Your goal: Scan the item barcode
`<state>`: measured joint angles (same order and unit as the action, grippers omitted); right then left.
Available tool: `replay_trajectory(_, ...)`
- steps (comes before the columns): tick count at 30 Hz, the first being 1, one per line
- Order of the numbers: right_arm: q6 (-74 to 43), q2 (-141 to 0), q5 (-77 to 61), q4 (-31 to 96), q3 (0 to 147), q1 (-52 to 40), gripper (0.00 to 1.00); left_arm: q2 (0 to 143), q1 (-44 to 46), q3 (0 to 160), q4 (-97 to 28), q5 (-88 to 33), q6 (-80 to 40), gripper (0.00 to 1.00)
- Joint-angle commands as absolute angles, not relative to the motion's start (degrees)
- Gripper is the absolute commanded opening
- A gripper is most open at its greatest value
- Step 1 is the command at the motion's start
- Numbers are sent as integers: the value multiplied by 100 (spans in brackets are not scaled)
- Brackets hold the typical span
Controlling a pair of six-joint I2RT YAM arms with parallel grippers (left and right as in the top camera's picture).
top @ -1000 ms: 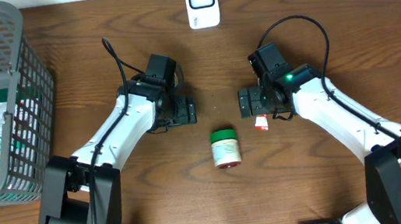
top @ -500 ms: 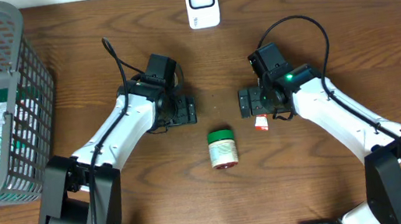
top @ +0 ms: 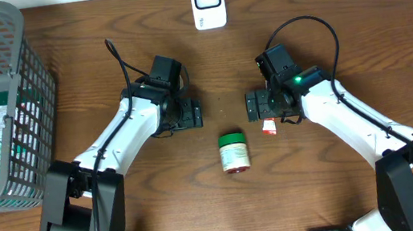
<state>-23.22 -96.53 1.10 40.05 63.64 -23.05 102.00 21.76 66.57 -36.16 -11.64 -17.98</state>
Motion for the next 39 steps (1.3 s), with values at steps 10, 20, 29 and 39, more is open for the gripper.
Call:
replay_trajectory(10, -2309, -9671, 187, 4005, 6475, -2303, 99, 10066, 2156, 6698, -3636, -1085, -1767, 85)
replay_trajectory(20, -2309, -9671, 187, 4005, 6475, -2303, 99, 10066, 2156, 6698, -3636, -1087, -1765, 85)
replay_trajectory(29, -2309, -9671, 187, 4005, 6475, -2303, 99, 10066, 2156, 6698, -3636, -1087, -1765, 85)
replay_trajectory(39, -2309, -9671, 187, 4005, 6475, -2303, 99, 10066, 2156, 6698, -3638, -888, -1586, 85)
